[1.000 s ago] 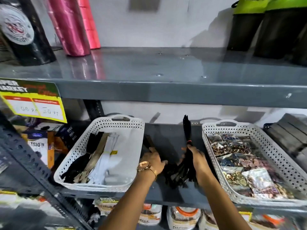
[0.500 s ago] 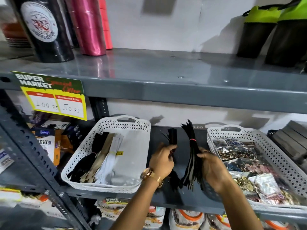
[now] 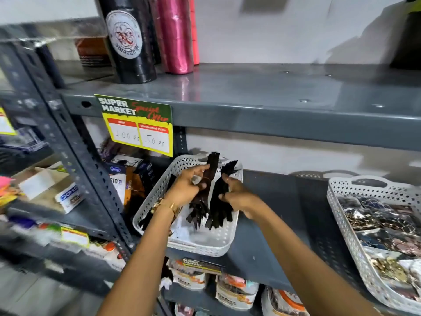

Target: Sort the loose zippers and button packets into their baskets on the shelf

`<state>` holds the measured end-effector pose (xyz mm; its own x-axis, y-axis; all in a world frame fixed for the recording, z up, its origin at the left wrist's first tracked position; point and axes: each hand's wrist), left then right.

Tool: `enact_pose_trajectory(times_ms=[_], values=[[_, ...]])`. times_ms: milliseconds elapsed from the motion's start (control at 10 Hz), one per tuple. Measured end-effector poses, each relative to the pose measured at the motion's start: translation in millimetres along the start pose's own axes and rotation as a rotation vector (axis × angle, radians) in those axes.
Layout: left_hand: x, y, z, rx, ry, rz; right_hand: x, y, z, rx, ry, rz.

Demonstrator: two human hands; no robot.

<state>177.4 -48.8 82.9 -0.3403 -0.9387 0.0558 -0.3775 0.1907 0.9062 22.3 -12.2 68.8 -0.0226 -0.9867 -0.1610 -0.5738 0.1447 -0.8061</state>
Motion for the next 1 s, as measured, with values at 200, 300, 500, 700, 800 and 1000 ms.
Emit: enact_pose_trajectory(times_ms=[200,300,500,700,800,1000], values=[[5.9,-40.3,27.9,0.296,-0.115,-0.116,16.6,8.6,31.8,-0.532,-0.252,0.06],[6.3,-50.8,35.0,0.393,-0.164,-0.131,21.1,10.4,38.0,-0.631,-0.303,0.09],[14.8,-74.0,35.6,0.654,-0.127,-0.205,26.0,6.7,52.6,-1.009,-0.349,0.069],[14.2,-89.2,35.5,0.815,-0.185,-0.196,27.3,4.4,55.9,-1.117,-0.45,0.114],[20.5,-95.5,33.9,0.837,-0.236,-0.21,23.6,3.6,57.7,-1.197,-0.433,0.135],[22.5,-86.2,50.7,0.731,-0.314,-0.244,1.4,-2.6,62.0,-1.338,-0.348,0.179]])
Point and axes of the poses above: each hand's wrist, its own x-axis towards the middle knuckle, its own z-axis out of the palm, y = z × x, and after that the axes turned 7 degrees about -x, right-handed
